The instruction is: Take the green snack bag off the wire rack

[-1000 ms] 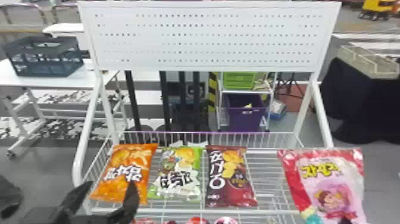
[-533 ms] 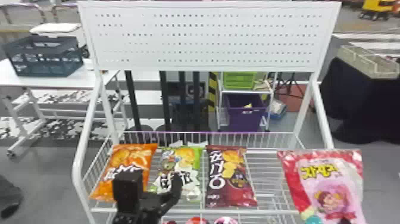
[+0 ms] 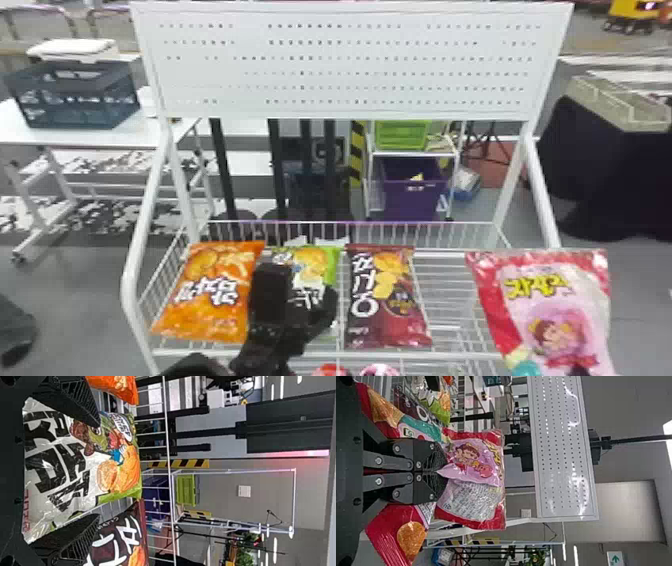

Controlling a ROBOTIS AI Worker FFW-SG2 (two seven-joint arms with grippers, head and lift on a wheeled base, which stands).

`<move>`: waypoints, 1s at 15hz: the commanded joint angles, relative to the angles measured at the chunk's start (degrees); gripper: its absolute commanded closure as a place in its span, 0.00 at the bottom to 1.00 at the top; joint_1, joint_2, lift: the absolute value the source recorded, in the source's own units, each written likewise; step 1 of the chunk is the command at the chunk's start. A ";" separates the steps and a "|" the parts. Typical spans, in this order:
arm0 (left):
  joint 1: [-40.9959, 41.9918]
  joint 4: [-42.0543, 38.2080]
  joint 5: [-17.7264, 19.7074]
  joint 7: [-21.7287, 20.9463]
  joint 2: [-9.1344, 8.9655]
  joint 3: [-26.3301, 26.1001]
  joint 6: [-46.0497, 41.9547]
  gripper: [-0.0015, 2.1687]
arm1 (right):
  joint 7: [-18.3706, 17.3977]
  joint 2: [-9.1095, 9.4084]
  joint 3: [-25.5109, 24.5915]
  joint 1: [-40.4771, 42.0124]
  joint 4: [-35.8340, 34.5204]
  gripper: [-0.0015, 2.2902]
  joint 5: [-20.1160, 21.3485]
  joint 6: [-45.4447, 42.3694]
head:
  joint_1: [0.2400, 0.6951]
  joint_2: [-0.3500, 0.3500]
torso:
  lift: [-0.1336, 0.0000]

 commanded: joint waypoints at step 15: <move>2.61 -7.42 1.74 1.71 1.43 1.90 6.06 0.79 | 0.00 -0.09 -0.04 -0.13 -0.07 0.98 0.00 0.18 | 0.57 0.50 | 1.00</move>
